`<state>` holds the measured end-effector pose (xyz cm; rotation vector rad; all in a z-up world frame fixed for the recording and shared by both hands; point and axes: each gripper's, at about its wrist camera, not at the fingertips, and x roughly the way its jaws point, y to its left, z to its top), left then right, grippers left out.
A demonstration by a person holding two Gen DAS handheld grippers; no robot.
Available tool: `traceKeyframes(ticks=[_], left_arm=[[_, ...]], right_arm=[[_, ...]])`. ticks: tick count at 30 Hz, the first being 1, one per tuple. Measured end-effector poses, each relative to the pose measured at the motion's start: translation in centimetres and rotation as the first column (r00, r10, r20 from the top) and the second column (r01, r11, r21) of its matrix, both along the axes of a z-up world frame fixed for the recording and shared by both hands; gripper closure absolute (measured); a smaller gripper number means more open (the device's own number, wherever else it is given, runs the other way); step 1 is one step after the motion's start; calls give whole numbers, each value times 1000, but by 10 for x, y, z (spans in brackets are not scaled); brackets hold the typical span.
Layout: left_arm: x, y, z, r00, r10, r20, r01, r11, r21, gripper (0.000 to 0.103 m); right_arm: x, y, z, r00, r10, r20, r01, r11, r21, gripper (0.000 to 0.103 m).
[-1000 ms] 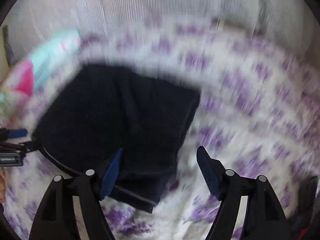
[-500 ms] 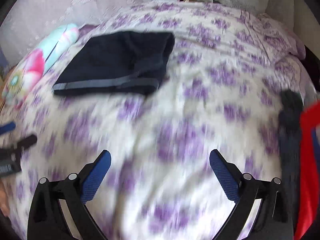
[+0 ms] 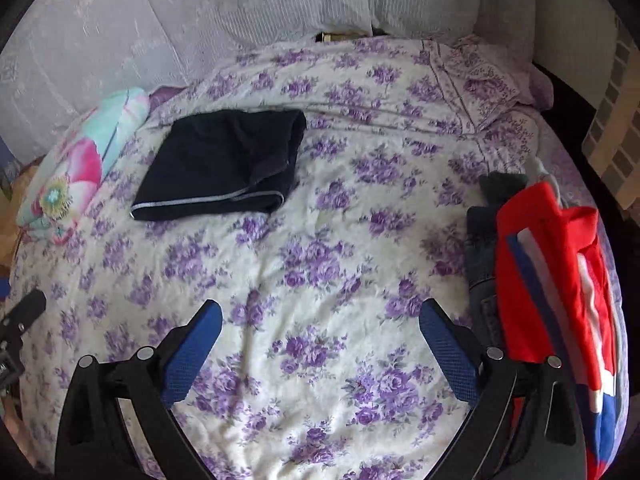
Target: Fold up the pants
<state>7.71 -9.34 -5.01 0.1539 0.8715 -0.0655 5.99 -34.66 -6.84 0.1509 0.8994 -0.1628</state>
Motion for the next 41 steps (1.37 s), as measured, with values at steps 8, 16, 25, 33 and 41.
traceKeyframes(ticks=[8, 16, 25, 33, 41], left_arm=[[-21, 12, 64, 995, 49, 91, -46, 998, -42, 5], [-41, 15, 119, 975, 76, 208, -67, 997, -47, 5], [-46, 2, 129, 975, 59, 214, -51, 998, -43, 5], [-46, -7, 134, 965, 48, 256, -38, 998, -43, 5], [-43, -15, 128, 973, 22, 228, -15, 999, -31, 5]], right_arm=[[-28, 27, 129, 955, 87, 284, -61, 993, -100, 4], [-65, 44, 157, 915, 98, 392, -86, 995, -46, 4], [-50, 51, 117, 957, 117, 264, -122, 993, 2, 4], [-50, 52, 120, 955, 126, 269, -128, 992, -9, 4], [-48, 49, 119, 956, 124, 265, -131, 991, 8, 4]])
